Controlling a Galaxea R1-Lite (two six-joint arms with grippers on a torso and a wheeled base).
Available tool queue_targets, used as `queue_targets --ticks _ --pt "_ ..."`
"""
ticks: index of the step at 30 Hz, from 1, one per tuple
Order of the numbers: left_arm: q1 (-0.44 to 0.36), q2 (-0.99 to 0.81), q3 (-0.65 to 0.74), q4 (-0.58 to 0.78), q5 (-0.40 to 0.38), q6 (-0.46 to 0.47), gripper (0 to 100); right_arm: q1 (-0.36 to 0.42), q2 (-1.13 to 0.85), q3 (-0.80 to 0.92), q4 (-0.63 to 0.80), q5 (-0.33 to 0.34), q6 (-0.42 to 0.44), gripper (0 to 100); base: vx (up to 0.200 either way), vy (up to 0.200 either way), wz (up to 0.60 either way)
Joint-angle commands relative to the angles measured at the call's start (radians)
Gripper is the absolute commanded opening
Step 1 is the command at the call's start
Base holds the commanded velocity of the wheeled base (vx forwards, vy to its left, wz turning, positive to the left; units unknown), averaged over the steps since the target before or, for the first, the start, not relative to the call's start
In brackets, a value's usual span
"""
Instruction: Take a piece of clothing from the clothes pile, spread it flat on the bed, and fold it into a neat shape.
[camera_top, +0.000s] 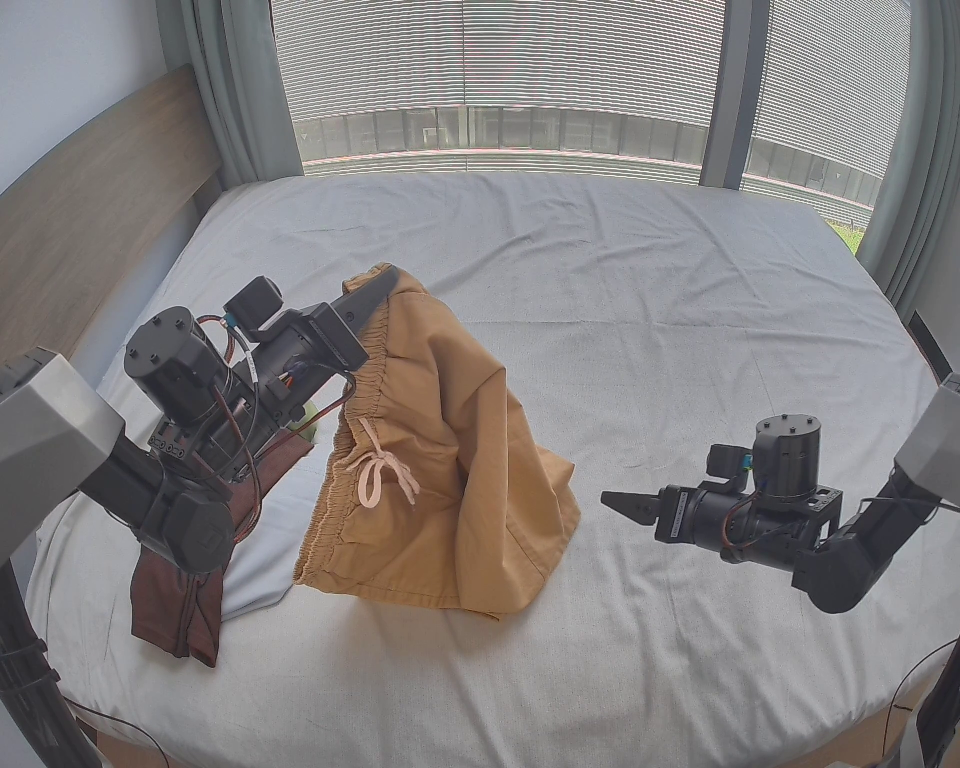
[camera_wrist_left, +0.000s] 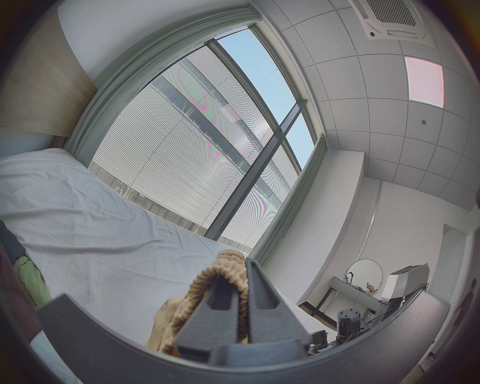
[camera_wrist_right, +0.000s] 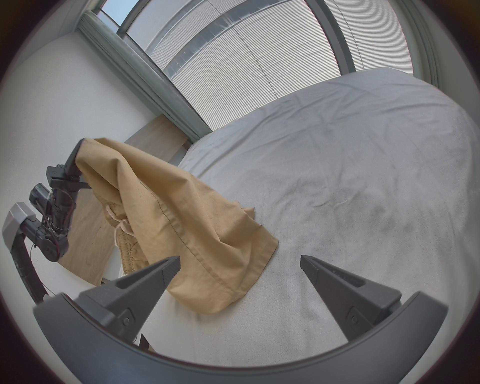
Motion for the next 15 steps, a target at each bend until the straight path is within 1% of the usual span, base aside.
queue_targets --ticks 1,5,6,10,15 --pt "0.002 0.004 0.002 0.0 0.0 0.0 0 0.016 0.103 -0.043 -0.001 0.001 0.004 100 0.0 0.0 0.0" --pt "0.002 0.004 0.002 0.0 0.0 0.0 0 0.02 0.145 -0.072 0.002 0.008 0.006 100 0.0 0.0 0.0" --pt "0.002 0.004 0.002 0.0 0.0 0.0 0 0.02 0.177 -0.094 0.009 0.022 0.01 100 0.0 0.0 0.0" --pt "0.005 0.005 0.0 0.0 0.0 0.0 0 0.034 0.246 -0.135 0.012 0.033 0.061 100 0.0 0.0 0.0" --pt "0.014 0.004 -0.004 0.0 0.0 0.001 0 0.054 0.31 -0.19 0.015 0.036 0.081 100 0.0 0.0 0.0"
